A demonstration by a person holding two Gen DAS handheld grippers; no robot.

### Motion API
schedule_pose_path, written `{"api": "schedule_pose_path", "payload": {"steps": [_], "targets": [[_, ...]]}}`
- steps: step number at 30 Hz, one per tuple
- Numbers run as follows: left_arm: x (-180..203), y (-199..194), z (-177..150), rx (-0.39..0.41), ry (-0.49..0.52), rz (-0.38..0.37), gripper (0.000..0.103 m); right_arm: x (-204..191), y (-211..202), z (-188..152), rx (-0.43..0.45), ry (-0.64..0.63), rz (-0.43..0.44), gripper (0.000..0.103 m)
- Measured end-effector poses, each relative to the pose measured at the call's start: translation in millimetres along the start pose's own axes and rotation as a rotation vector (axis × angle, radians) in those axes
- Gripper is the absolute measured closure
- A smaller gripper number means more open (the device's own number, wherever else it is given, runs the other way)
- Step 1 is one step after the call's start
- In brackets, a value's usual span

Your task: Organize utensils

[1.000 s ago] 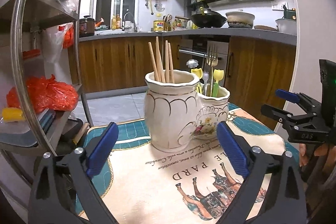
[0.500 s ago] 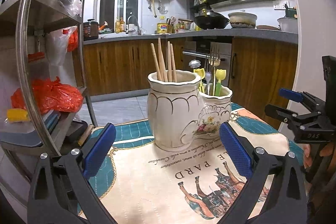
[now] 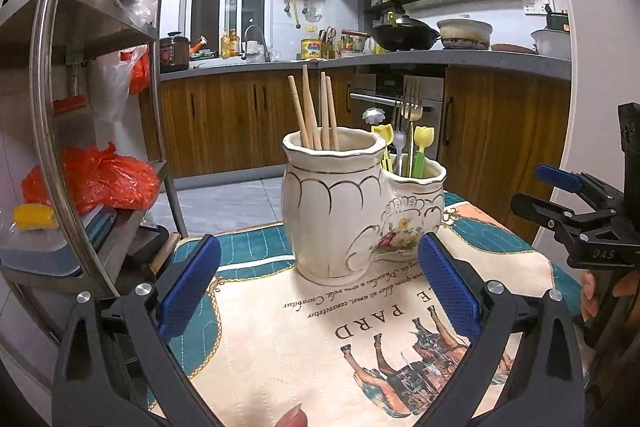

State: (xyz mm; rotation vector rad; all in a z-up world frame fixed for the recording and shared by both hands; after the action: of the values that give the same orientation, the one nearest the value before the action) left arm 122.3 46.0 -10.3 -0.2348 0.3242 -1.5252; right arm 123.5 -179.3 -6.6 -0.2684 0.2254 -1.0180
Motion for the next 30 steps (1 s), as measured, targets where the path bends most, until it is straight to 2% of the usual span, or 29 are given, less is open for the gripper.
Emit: {"api": "schedule_pose_path", "payload": {"steps": [11, 30], "targets": [[-5.3, 0.3, 1.2, 0.002, -0.02, 0.037, 0.006, 0.2, -0.3, 0.2, 0.002, -0.001, 0.0, 0.005], [-4.5, -1.1, 0.1, 0.004, -0.018, 0.041, 0.006, 0.6, -0.1, 0.5, 0.005, -0.001, -0.001, 0.005]]}}
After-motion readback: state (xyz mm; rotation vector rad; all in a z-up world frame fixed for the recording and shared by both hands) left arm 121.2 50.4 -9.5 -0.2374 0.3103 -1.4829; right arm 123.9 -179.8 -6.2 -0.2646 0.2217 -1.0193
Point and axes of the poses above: each gripper's, at about its wrist camera, not at the fingertips, and y roughly the way its jaws point, x to its right, z to its top, the point moved 7 cm from there along y, roughly the way its jaws point, and after that the axes turned 8 degrees about z, right-handed, at the moved point
